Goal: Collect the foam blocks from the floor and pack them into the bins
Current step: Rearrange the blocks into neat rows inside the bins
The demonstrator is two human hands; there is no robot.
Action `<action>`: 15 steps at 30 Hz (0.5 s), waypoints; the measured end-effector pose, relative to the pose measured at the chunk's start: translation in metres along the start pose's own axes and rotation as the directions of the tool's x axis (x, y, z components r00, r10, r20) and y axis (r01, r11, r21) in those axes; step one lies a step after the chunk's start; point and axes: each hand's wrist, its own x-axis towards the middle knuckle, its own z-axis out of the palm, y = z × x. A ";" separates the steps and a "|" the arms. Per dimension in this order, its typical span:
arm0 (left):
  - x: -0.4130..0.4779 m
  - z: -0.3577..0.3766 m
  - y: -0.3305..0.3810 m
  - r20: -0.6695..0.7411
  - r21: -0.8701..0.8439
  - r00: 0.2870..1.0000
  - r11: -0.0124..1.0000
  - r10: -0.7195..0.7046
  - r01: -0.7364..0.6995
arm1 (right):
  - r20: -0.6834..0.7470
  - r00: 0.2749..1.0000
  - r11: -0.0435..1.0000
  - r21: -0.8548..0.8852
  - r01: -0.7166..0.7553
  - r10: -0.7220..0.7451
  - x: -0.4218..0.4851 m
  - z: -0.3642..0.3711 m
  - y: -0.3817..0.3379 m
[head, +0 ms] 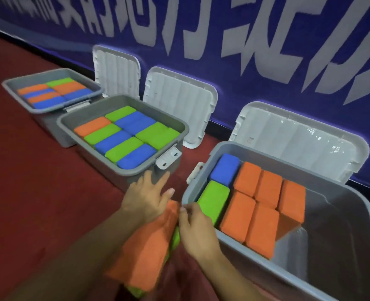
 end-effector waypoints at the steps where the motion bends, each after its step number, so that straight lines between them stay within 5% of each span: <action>1: -0.010 0.003 -0.006 0.038 0.017 0.999 1.000 -0.018 0.017 | 0.056 0.998 0.998 -0.051 -0.020 0.023 -0.006 0.008 -0.001; 5: -0.039 0.012 -0.022 0.307 0.151 0.932 0.977 -0.192 0.152 | 0.174 0.974 0.976 -0.188 -0.110 0.144 -0.014 0.043 0.002; 9: -0.049 0.017 -0.025 0.538 -0.098 0.811 0.939 -0.229 0.330 | 0.308 0.905 0.955 -0.051 -0.292 0.293 -0.009 0.064 0.005; 13: -0.048 0.010 -0.032 0.420 -0.172 0.858 0.902 -0.295 0.395 | 0.220 0.944 0.947 0.150 -0.283 0.247 -0.006 0.064 -0.003; 15: -0.042 0.004 -0.035 0.152 -0.308 0.954 0.904 -0.260 0.295 | 0.133 0.975 0.935 0.287 -0.208 0.177 -0.006 0.058 -0.012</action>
